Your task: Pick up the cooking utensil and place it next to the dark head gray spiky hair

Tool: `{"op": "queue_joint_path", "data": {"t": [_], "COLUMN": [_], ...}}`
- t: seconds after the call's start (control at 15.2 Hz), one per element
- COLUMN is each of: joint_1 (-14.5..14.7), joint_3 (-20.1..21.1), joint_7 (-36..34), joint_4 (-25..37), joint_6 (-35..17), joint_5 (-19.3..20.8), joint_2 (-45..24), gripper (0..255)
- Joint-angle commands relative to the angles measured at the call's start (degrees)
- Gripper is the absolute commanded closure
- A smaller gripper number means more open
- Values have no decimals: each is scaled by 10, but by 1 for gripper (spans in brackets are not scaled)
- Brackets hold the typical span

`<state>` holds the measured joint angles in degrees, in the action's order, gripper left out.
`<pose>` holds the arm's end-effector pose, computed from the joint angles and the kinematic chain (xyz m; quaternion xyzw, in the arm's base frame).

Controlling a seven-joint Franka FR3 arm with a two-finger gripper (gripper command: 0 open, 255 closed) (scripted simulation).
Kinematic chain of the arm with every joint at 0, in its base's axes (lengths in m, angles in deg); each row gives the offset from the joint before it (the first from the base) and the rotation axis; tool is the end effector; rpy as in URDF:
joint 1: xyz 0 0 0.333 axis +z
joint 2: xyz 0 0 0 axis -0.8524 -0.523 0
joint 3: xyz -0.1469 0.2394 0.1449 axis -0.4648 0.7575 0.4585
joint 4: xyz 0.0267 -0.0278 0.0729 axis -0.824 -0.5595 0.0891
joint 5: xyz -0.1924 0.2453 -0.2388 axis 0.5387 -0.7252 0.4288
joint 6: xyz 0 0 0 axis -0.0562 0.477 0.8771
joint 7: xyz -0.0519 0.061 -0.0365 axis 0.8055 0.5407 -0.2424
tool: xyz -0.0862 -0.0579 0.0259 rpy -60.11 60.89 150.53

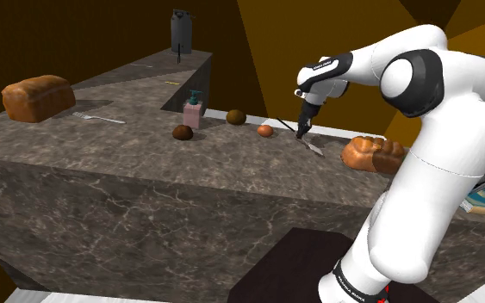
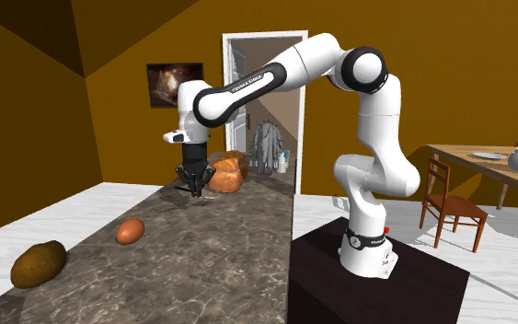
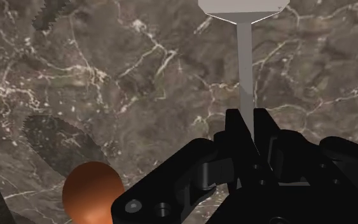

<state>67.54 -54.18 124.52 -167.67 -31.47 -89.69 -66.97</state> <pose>0.4458 -0.3479 0.4332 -0.9310 -0.3635 -0.0309 0.0121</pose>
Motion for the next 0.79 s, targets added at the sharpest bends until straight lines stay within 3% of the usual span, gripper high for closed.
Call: {"op": "queue_joint_path", "data": {"t": [0.0, 0.73], "joint_1": [1, 5], "joint_3": [0, 0], "joint_7": [-5, -27], "joint_4": [11, 75], "joint_6": [15, 95], "joint_5": [6, 31], "joint_2": [6, 33], "gripper": [255, 255]}}
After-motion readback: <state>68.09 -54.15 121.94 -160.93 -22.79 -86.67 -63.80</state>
